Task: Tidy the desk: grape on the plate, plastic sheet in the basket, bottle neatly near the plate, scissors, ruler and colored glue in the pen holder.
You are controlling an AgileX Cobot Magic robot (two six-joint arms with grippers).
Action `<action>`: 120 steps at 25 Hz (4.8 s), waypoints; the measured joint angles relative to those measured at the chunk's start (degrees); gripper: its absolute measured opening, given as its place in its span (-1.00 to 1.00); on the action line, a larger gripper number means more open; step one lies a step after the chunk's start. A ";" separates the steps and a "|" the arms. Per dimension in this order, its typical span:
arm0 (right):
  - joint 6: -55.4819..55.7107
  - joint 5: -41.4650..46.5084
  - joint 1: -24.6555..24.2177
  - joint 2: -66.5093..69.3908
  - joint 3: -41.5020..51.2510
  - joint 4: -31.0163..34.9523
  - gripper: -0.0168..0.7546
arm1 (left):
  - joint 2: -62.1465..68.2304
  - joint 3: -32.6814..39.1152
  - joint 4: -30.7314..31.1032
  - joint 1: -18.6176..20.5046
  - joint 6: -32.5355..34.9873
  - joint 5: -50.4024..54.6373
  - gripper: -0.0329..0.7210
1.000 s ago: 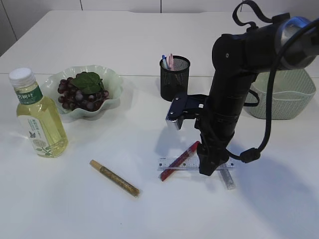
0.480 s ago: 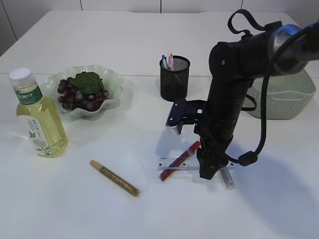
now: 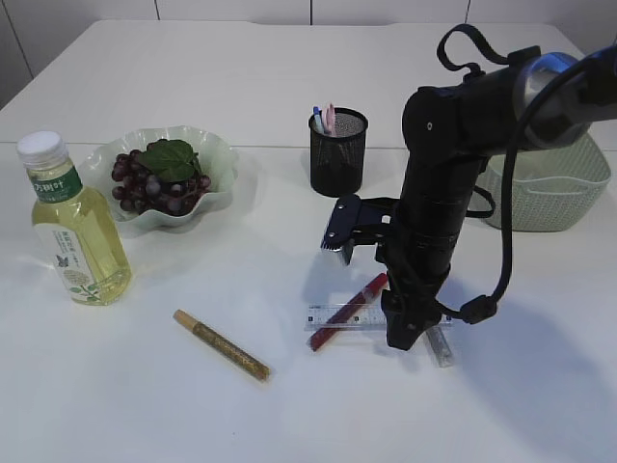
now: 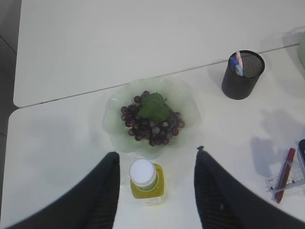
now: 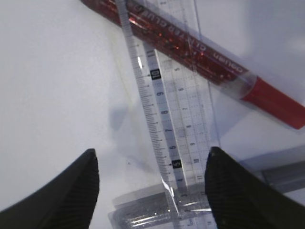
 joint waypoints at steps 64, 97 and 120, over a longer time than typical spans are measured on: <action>-0.14 -1.79 0.00 0.95 0.00 -0.94 0.45 | 0.00 0.00 0.02 0.00 0.00 0.00 0.07; -0.04 0.29 0.00 1.85 -3.09 -1.72 0.46 | 0.00 0.00 0.02 0.00 0.00 0.00 0.07; 0.06 0.19 0.00 1.85 -3.09 -1.10 0.46 | 0.00 0.00 0.02 0.00 0.00 0.00 0.07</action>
